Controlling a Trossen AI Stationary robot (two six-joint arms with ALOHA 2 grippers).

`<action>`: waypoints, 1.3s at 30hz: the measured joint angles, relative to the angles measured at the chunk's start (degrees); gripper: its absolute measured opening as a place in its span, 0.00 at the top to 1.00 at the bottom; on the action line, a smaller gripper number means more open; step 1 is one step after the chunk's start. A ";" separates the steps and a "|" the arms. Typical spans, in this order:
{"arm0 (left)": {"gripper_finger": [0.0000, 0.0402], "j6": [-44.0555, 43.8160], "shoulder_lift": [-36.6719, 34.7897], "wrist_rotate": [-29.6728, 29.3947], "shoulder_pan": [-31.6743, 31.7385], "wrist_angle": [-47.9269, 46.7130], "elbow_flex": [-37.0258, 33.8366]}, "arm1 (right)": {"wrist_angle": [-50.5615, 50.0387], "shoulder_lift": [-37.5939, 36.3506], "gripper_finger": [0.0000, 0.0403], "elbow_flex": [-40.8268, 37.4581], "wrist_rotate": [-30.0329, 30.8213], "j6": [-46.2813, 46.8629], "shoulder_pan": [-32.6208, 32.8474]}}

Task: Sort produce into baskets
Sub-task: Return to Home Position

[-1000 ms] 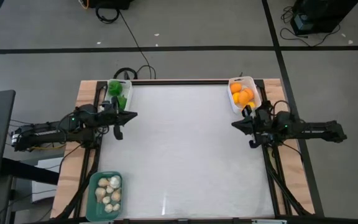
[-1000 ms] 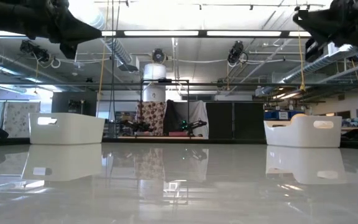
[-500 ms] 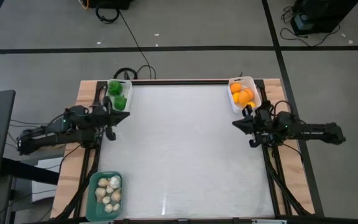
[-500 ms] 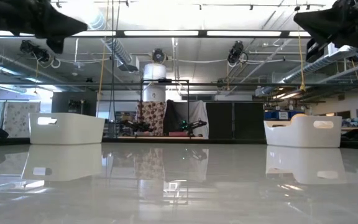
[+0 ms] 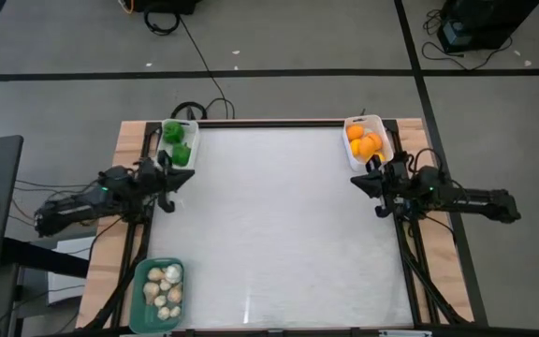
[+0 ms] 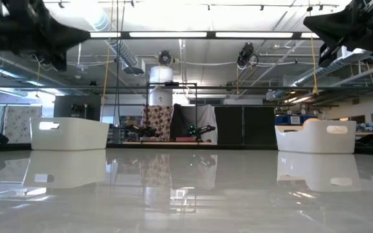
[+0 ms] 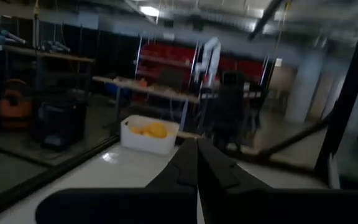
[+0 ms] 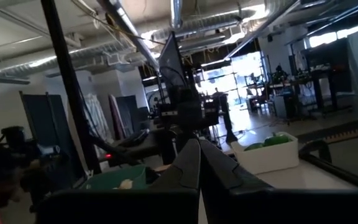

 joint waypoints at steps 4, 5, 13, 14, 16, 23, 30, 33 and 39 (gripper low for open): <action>0.99 -4.81 0.01 0.41 -0.03 13.20 -8.95 | 0.24 0.00 0.97 0.00 -2.44 1.19 -1.06; 1.00 -5.30 0.05 0.40 -0.09 12.70 -8.78 | 0.25 0.00 0.97 0.00 -2.91 1.97 -1.29; 1.00 -7.06 -0.04 3.58 -0.22 6.31 -8.84 | -1.67 0.00 0.96 0.02 -6.41 4.42 -2.76; 1.00 -7.45 0.01 3.37 -0.24 4.87 -8.84 | -1.79 -0.02 0.96 0.02 -6.61 3.14 -2.81; 1.00 -8.37 0.09 2.62 -0.24 2.58 -8.86 | -1.81 -0.02 0.97 0.02 -6.58 0.95 -2.81; 1.00 -7.97 0.06 1.68 -0.24 2.72 -8.86 | -0.60 0.11 0.98 -3.54 -4.64 1.42 -2.77; 0.99 -7.79 0.08 4.24 -0.25 0.03 -8.88 | -0.58 -0.24 0.98 -3.56 -11.53 2.51 -2.81; 0.99 -7.97 0.13 4.19 -0.26 -0.19 -8.88 | -4.34 -0.24 0.98 -3.56 -12.72 2.48 -2.81; 0.99 -6.65 0.10 3.20 -0.24 -0.39 -8.88 | -8.18 -0.20 0.98 -3.56 -10.19 2.12 -2.83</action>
